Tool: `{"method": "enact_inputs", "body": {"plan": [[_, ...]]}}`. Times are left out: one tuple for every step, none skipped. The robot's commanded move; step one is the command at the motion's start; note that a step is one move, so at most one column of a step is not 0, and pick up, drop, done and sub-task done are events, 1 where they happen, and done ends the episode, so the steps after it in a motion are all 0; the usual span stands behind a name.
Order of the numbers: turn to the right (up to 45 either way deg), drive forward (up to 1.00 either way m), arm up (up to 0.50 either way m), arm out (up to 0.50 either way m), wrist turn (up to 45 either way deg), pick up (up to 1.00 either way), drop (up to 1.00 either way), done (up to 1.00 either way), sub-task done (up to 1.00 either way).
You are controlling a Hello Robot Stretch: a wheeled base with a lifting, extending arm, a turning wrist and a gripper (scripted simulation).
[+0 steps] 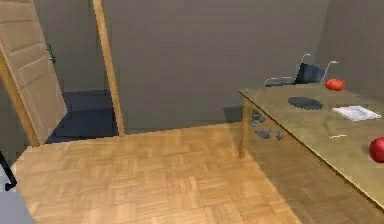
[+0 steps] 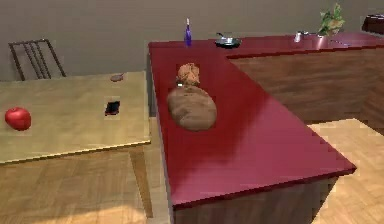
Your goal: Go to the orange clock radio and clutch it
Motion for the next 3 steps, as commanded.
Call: {"method": "enact_inputs", "body": {"plan": [[0.0,0.25,0.0,0.0,0.0,0.0,0.0,0.0,0.0],[-30.0,0.0,0.0,0.0,0.0,0.0,0.0,0.0,0.0],[0.0,1.0,0.0,0.0,0.0,0.0,0.0,0.0,0.0]]}}
